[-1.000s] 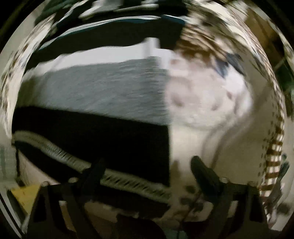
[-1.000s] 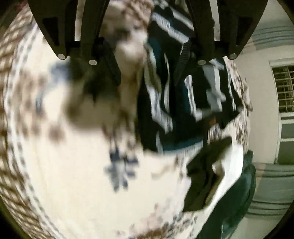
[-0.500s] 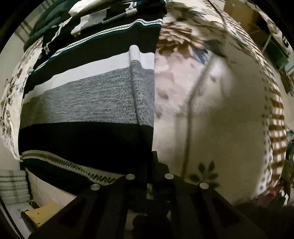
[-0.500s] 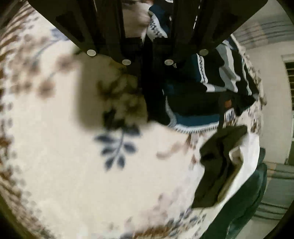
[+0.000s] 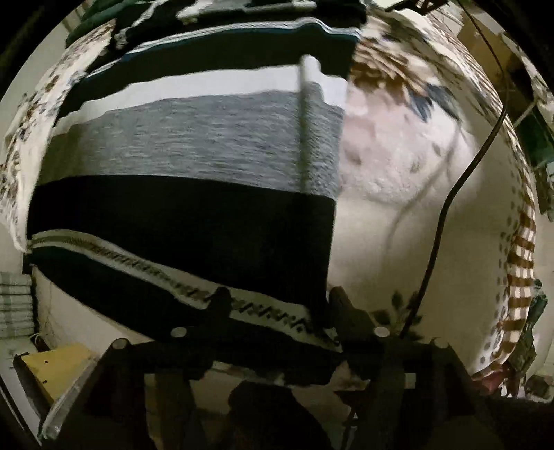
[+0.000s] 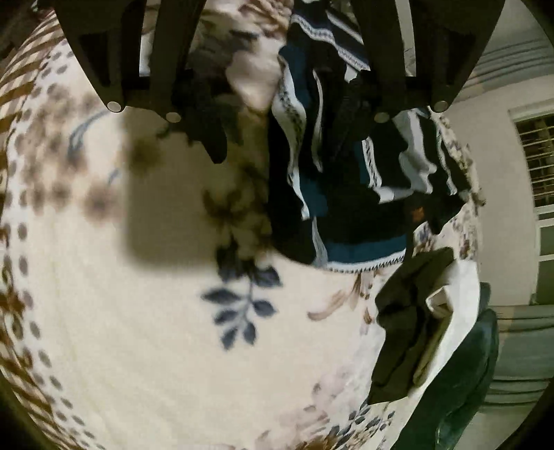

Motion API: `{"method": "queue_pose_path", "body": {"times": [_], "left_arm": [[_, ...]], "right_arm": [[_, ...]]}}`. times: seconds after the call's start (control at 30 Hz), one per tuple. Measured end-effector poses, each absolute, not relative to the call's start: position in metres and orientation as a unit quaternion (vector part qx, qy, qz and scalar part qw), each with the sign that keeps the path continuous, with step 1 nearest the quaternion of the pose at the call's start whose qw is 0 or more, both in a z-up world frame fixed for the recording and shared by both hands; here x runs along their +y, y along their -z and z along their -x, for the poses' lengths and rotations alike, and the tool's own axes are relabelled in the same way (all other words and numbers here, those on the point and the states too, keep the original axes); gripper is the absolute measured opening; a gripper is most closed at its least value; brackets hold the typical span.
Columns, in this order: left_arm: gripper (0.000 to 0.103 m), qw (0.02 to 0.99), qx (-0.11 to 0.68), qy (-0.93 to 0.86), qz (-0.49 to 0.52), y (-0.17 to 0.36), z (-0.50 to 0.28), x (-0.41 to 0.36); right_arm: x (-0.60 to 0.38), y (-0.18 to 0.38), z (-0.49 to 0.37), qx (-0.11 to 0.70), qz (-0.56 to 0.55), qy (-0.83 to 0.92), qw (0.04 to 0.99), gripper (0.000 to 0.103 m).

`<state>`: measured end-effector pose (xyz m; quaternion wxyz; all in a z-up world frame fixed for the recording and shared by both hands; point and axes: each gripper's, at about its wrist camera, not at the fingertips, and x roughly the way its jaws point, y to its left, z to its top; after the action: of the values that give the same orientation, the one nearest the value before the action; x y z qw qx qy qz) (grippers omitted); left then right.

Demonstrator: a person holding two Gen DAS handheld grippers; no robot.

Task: Fold small clothes

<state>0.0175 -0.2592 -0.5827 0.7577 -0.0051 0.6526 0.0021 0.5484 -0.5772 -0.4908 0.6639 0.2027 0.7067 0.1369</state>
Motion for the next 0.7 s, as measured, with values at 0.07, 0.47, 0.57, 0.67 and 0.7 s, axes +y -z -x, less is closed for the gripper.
{"method": "queue_pose_path", "body": {"times": [0.07, 0.47, 0.57, 0.67, 0.7], "left_arm": [[0.056, 0.752, 0.659, 0.006, -0.013, 0.596, -0.018, -0.273], [0.005, 0.783, 0.621, -0.034, 0.012, 0.547, -0.024, -0.231], [0.005, 0.792, 0.608, -0.043, 0.043, 0.517, -0.032, -0.203], [0.005, 0.797, 0.595, -0.054, 0.082, 0.48, -0.039, -0.182], [0.005, 0.799, 0.59, -0.06, 0.103, 0.471, -0.041, -0.162]], "right_arm": [[-0.585, 0.496, -0.546, 0.707, -0.22, -0.137, 0.658, 0.065], [-0.553, 0.503, -0.55, 0.702, -0.225, -0.115, 0.666, 0.007], [-0.536, 0.466, -0.546, 0.698, -0.194, -0.124, 0.678, 0.006], [-0.508, 0.423, -0.546, 0.694, -0.16, -0.134, 0.689, 0.006], [-0.498, 0.411, -0.546, 0.692, -0.151, -0.138, 0.692, 0.006]]}}
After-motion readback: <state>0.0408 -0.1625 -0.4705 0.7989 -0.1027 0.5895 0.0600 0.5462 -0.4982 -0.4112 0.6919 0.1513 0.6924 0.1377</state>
